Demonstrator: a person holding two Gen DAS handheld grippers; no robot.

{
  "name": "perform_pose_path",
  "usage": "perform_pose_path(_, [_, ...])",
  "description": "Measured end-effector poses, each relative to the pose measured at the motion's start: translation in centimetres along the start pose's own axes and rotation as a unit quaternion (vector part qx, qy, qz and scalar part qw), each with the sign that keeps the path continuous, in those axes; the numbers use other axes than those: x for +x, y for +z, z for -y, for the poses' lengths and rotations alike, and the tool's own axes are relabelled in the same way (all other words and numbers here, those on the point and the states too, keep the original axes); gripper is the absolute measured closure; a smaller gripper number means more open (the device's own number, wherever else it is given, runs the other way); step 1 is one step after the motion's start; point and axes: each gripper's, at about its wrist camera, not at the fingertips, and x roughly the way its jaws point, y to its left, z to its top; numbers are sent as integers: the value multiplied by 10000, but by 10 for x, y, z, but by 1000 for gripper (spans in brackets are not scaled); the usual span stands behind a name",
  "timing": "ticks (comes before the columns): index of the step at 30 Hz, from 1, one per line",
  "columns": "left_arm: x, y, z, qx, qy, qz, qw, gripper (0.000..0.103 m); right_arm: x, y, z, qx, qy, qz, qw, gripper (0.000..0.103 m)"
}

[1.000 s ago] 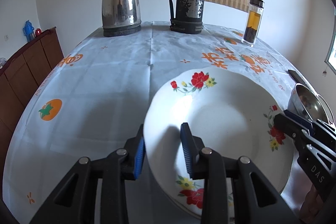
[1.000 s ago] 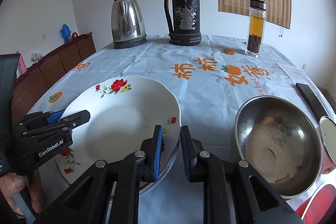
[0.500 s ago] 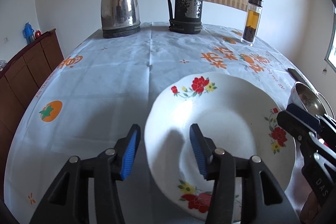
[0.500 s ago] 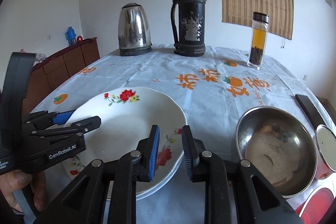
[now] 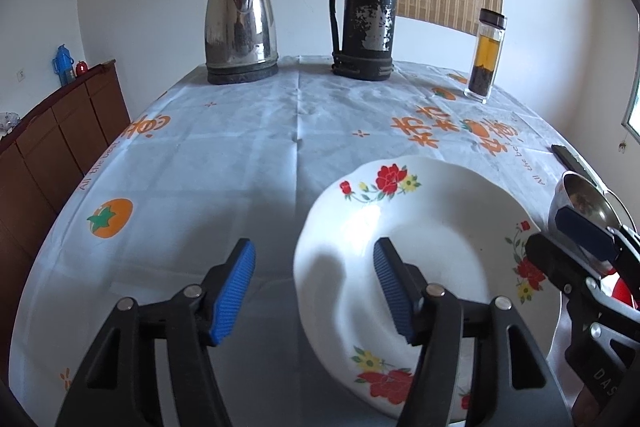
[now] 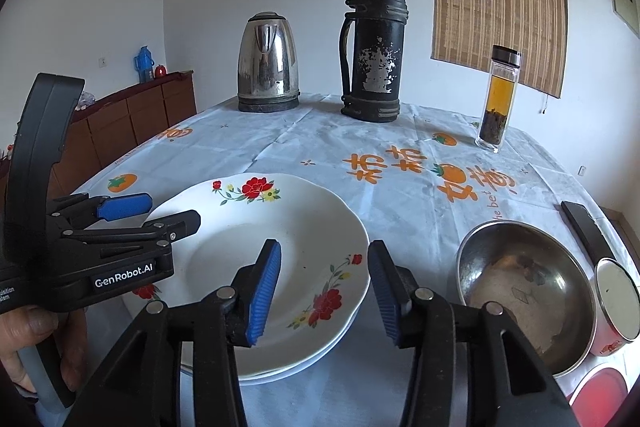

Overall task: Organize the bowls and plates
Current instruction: 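Open the left gripper and withdraw it from the plate stack, then move the left gripper to the rim of the pink-lined red bowl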

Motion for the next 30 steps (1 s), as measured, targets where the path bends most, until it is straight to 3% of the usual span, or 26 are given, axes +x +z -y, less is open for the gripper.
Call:
perform_pose_path(11, [-20, 3, -7, -263, 14, 496, 9984, 40, -28, -6, 10, 346, -200, 651, 9971, 52])
perform_pose_path(16, [-28, 1, -6, -271, 97, 703, 9971, 40, -48, -15, 10, 364, -93, 714, 9967, 52])
perform_pose_path(24, [-35, -6, 9, 37, 262, 832, 9962, 40, -115, -29, 28, 310, 40, 912, 9953, 52])
perform_pose_path(30, [-62, -14, 22, -7, 153, 771, 9969, 40, -167, -47, 66, 422, -162, 913, 9948, 52])
